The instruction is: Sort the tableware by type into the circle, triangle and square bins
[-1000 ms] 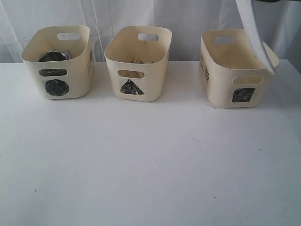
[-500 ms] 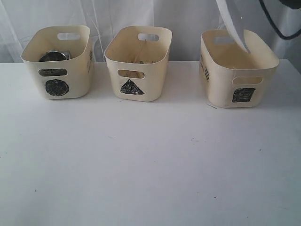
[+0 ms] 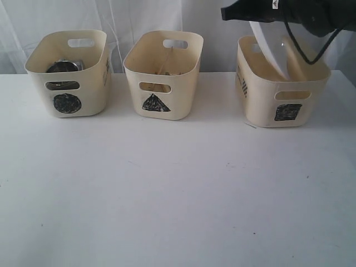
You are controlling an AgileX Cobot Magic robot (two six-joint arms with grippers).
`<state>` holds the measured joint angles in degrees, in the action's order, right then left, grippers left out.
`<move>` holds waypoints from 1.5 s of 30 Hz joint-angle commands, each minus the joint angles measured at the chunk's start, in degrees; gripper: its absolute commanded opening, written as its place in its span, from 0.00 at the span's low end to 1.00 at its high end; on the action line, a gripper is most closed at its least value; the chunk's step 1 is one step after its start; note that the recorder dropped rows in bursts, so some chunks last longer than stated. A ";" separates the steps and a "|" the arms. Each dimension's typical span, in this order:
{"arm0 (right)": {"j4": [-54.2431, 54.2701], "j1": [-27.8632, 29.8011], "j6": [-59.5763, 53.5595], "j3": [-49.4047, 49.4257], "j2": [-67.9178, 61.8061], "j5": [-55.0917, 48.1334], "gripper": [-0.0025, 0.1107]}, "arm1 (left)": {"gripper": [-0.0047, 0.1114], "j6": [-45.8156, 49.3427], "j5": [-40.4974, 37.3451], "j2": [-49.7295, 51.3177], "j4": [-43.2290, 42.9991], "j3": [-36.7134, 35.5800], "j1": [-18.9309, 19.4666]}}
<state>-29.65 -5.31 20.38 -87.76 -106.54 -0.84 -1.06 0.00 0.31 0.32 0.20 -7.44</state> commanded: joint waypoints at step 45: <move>3.27 -2.20 3.02 72.98 84.05 -3.73 0.02 | 0.04 -0.03 0.00 -0.31 0.43 -0.20 -0.13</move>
<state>-26.70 -7.35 22.95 -15.67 -26.03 -2.31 -1.06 0.00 0.31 0.32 0.20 -7.44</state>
